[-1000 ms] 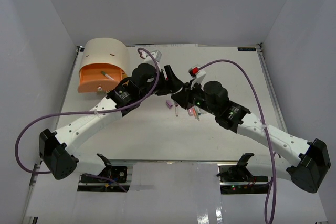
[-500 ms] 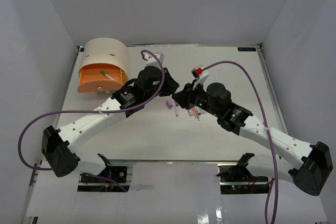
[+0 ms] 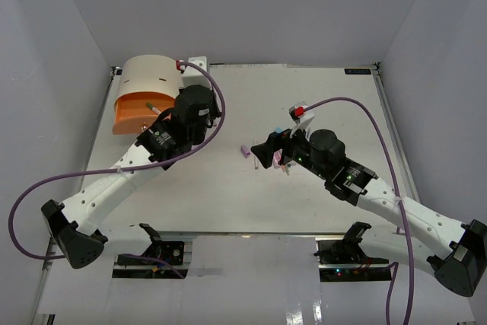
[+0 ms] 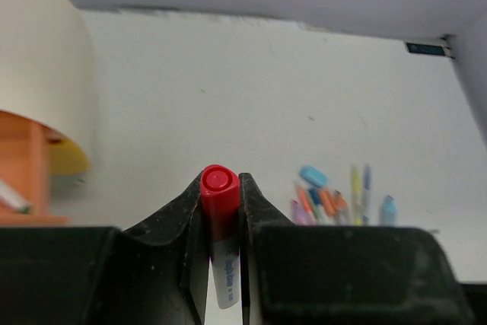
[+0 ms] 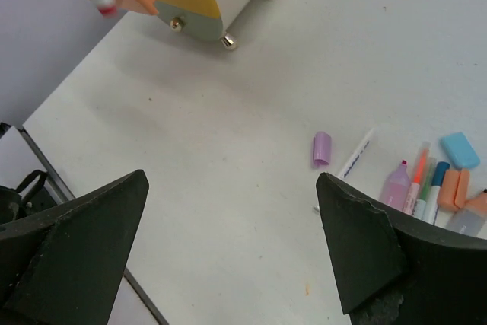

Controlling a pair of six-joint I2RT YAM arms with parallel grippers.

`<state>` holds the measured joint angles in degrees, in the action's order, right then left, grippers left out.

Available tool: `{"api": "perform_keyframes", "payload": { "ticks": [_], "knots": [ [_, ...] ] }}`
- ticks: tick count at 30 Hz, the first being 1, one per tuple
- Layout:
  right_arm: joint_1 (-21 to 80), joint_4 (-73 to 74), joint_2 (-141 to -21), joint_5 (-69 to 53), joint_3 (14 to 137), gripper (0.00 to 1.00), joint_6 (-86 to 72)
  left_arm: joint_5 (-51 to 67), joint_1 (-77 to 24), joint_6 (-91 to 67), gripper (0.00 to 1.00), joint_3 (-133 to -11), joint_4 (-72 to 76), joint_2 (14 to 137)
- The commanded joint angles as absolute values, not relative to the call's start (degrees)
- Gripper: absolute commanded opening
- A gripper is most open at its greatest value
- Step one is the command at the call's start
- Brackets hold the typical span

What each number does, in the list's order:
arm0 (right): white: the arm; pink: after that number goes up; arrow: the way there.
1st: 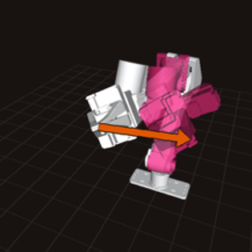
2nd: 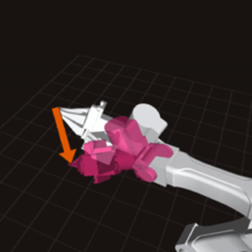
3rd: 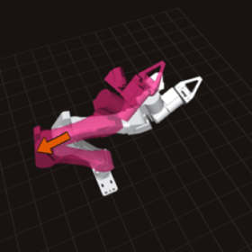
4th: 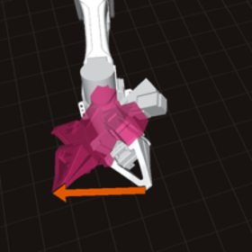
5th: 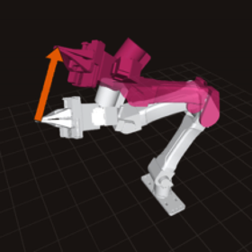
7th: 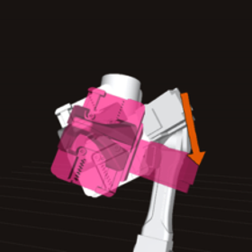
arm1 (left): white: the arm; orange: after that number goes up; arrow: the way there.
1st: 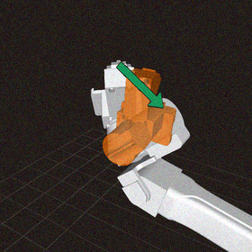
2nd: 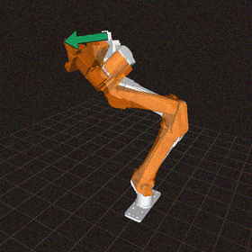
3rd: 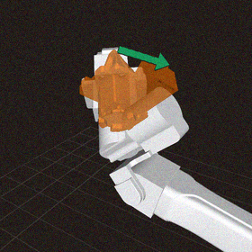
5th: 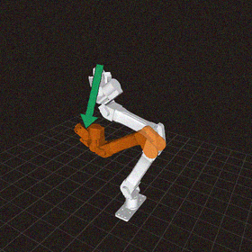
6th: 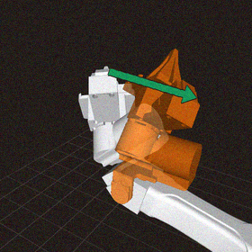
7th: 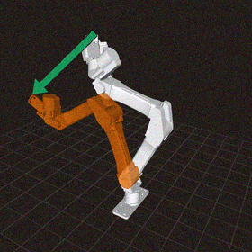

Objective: Sort the stationery into containers
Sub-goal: Place the pen in the storage box.

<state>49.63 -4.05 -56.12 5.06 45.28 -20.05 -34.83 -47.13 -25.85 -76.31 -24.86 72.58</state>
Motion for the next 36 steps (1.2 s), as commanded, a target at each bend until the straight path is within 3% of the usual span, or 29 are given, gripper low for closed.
{"api": "perform_keyframes", "payload": {
  "ticks": [1, 3, 9, 14, 23, 36],
  "knots": [
    [49.75, -3.69, -53.53, 8.43, 43.25, 0.98, -18.55, -49.72, -42.83, -6.37, 0.1, -79.37, -22.26, 67.34],
    [49.75, -3.78, -52.91, 8.79, 42.02, 0.97, -18.37, -50.1, -37.39, 7.12, 0.1, -76.31, -13.51, 65.58],
    [49.75, -3.87, -53.26, 7.65, 41.05, 0.97, -18.19, -43.34, -24.46, 22.92, 0.11, -71.73, -1.59, 64.33],
    [49.75, -3.87, -53.17, 7.03, 40.52, 0.97, -17.93, -36.66, -17.76, 24.34, 0.1, -67.94, 3.25, 66.0],
    [49.75, -3.69, -52.38, 8.0, 38.67, 0.97, -17.67, -35.69, -13.36, 23.39, 0.14, -59.15, 10.02, 66.53],
    [49.66, -3.25, -53.88, 8.26, 38.5, 0.97, -17.75, -34.54, -12.74, 20.83, 0.48, -55.46, 9.14, 66.53]
  ]
}}
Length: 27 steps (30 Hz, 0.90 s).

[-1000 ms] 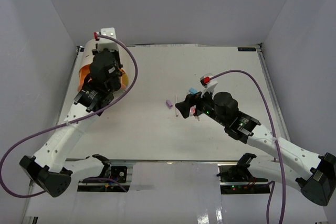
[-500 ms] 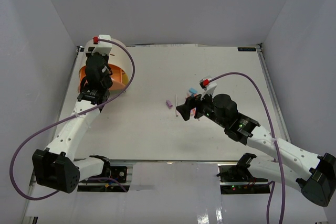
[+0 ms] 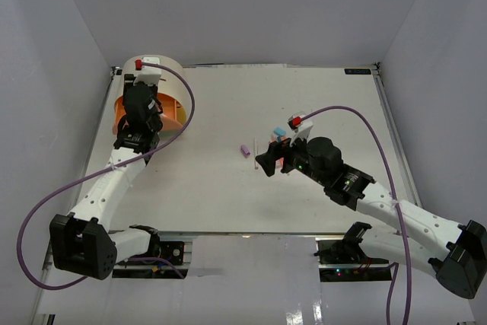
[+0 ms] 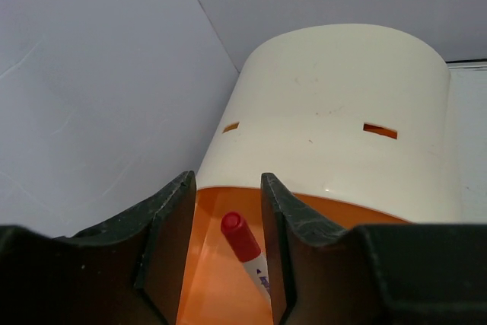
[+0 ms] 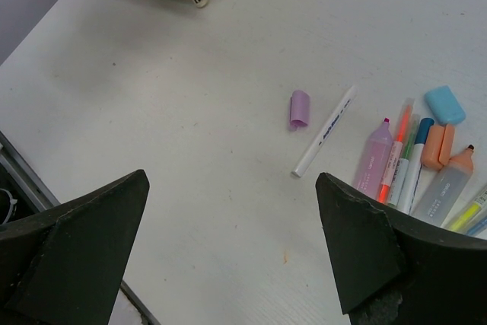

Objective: Sort the stationery into containers
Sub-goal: Place the pen in the storage box.

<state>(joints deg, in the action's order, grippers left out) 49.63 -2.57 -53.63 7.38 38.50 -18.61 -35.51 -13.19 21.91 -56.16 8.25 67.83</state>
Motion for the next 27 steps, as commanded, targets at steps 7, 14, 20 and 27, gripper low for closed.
{"api": "perform_keyframes", "payload": {
  "ticks": [7, 14, 20, 27],
  "knots": [
    [49.75, -1.5, -54.75, 9.49, 39.37, 0.97, -17.93, -33.49, -12.74, 17.85, 0.58, -56.42, 6.6, 65.92],
    [49.75, -0.44, -56.69, 9.58, 40.43, 0.97, -18.11, -31.47, -12.75, 13.37, 0.66, -58.36, 2.38, 63.9],
    [49.75, -0.09, -58.62, 8.88, 41.31, 0.97, -18.54, -28.75, -12.74, 7.83, 0.7, -60.72, -3.68, 63.46],
    [49.75, 2.78, -60.99, 10.45, 42.97, 0.97, -18.81, -20.31, -12.74, -3.59, 0.75, -65.55, -13.87, 62.32]
  ]
}}
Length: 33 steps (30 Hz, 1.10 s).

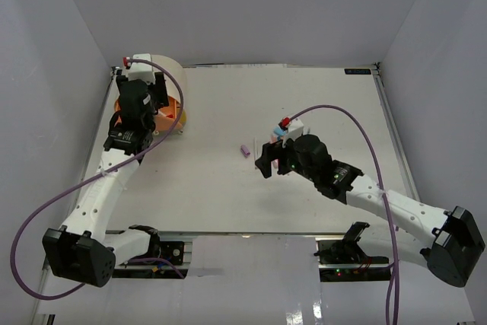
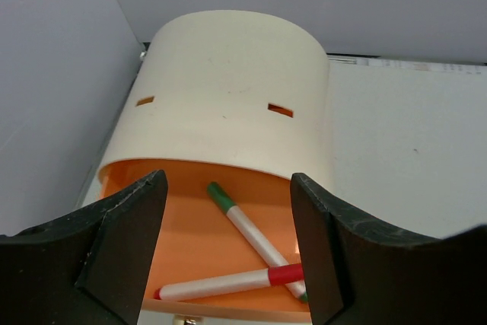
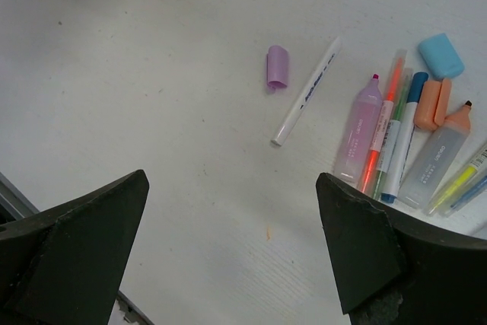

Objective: Sort the stationery into containers
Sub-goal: Place the pen in the storage box, then pick up the pen from the center of the board.

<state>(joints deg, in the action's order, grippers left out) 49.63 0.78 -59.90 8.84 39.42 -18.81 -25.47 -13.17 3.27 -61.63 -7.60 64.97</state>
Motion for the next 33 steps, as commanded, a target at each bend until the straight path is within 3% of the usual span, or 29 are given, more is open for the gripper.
{"api": "perform_keyframes", "payload": {
  "ticks": [1, 9, 16, 27, 33],
  "knots": [
    [49.75, 3.86, -62.74, 11.24, 44.54, 0.98, -18.98, -19.43, -12.83, -5.95, 0.77, -66.18, -15.28, 62.05],
    [49.66, 13.88, -77.15, 19.51, 55.19, 1.0, -23.11, -8.54, -12.74, -12.48, 0.98, -65.75, -26.45, 54.68],
    [49.75, 18.19, -91.56, 21.0, 61.87, 0.88, -26.1, -4.67, -12.74, -15.64, 0.98, -62.14, -33.04, 45.98],
    [49.66, 18.19, -101.77, 22.67, 65.3, 0.73, -27.25, 0.96, -12.74, -19.51, 0.98, -57.4, -34.45, 41.92],
    [49.75, 18.11, -105.37, 23.29, 68.02, 0.69, -27.25, 2.63, -12.74, -20.3, 0.98, -56.95, -34.63, 41.75]
  ]
}}
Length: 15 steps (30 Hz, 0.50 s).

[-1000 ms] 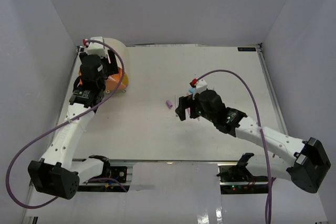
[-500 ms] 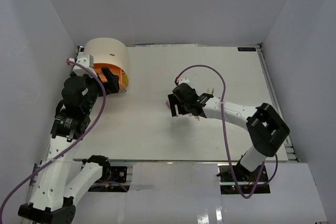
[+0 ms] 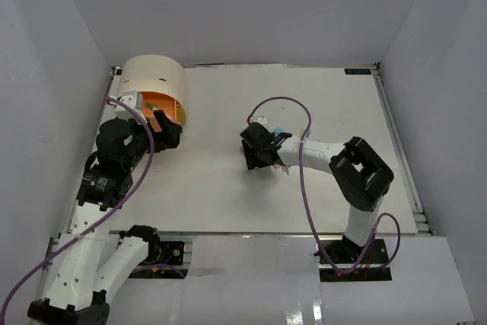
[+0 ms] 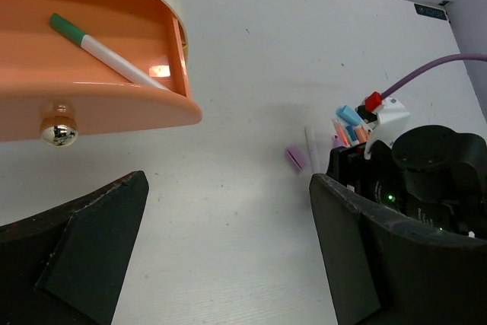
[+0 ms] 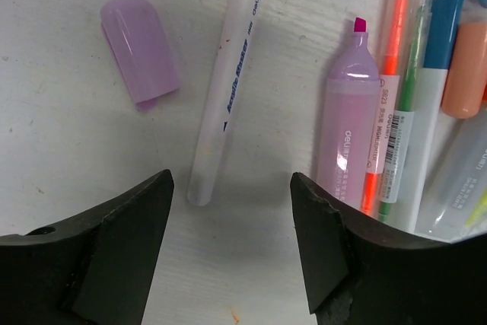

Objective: Sort the stationery into containers
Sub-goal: Pick up the pen from the center of the board.

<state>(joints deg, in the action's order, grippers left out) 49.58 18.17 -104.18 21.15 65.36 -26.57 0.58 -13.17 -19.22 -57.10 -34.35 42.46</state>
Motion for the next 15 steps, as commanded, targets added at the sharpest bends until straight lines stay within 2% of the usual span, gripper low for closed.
{"api": "perform_keyframes", "payload": {
  "ticks": [1, 8, 12, 15],
  "knots": [
    [49.66, 18.11, -105.82, 23.73, 68.55, 0.69, -27.33, 2.81, -12.74, -20.39, 0.98, -56.78, -34.54, 41.66],
    [49.31, 18.11, -108.37, 25.14, 68.29, 0.53, -28.47, 6.15, -12.74, -22.24, 0.98, -56.25, -34.45, 42.27],
    [48.96, 18.02, -107.06, 25.93, 66.45, 0.35, -29.18, 9.49, -12.74, -23.64, 0.98, -56.42, -34.19, 43.24],
    [48.95, 18.11, -104.42, 26.98, 65.22, 0.28, -29.09, 12.3, -12.74, -26.88, 0.98, -56.43, -33.67, 44.64]
  ]
}}
